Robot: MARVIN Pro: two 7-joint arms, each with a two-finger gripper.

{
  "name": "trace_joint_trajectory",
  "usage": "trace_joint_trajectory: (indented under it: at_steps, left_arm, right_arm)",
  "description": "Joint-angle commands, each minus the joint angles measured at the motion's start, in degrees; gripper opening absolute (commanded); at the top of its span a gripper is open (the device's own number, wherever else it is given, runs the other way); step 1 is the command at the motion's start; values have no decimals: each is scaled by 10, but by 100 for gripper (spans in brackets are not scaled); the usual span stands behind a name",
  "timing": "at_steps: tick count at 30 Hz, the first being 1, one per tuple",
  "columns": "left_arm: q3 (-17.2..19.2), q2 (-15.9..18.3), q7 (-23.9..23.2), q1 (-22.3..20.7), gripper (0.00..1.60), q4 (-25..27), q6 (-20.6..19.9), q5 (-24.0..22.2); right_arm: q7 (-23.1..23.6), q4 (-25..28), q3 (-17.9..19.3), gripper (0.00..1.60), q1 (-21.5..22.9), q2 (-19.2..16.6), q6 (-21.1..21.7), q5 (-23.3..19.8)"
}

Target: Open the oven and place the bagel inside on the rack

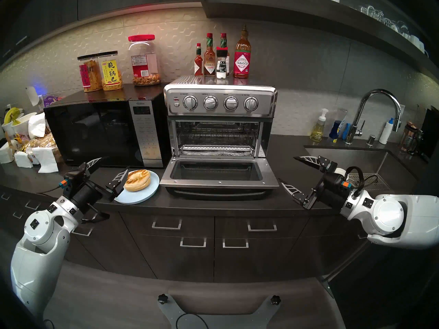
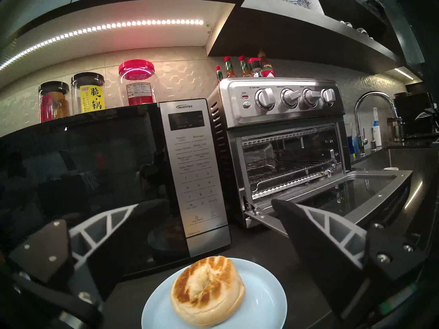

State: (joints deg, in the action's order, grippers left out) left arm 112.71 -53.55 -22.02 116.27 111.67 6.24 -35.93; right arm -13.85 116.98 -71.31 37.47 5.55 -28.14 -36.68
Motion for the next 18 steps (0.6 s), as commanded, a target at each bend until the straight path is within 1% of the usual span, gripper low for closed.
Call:
trace_joint_trajectory:
  at_steps: [1,6,7,9,10,12,13,15,16,18]
  left_arm:
    - [1,-11,18,-4,160,23,-7,-3]
    - [0,-12,21,-4,160,24,-4,7]
    - [2,2,15,1,160,23,-4,23]
    - [5,3,11,1,160,24,-12,15]
    - [5,5,4,1,160,20,-3,20]
    - [5,4,4,1,160,20,-4,21]
    - [5,4,4,0,160,20,-4,21]
    - [5,2,3,-1,160,20,-5,23]
    - [5,2,2,-1,160,20,-5,24]
    - [6,0,1,-2,160,19,-5,25]
  right_arm:
    - [-5,5,-10,160,34,2,-3,-1]
    - [-8,8,-21,160,43,2,0,2]
    - [-8,8,-22,160,42,2,-3,5]
    - [-14,7,-28,160,47,2,-7,5]
    - [-13,4,-30,160,50,2,-10,3]
    - [-18,-9,-33,160,52,2,-16,1]
    - [-10,-20,-31,160,51,2,-18,-6]
    - [-7,-45,-28,160,48,2,-27,-5]
    - [1,-57,-26,160,46,2,-29,-12]
    - [5,-85,-24,160,43,9,-39,-19]
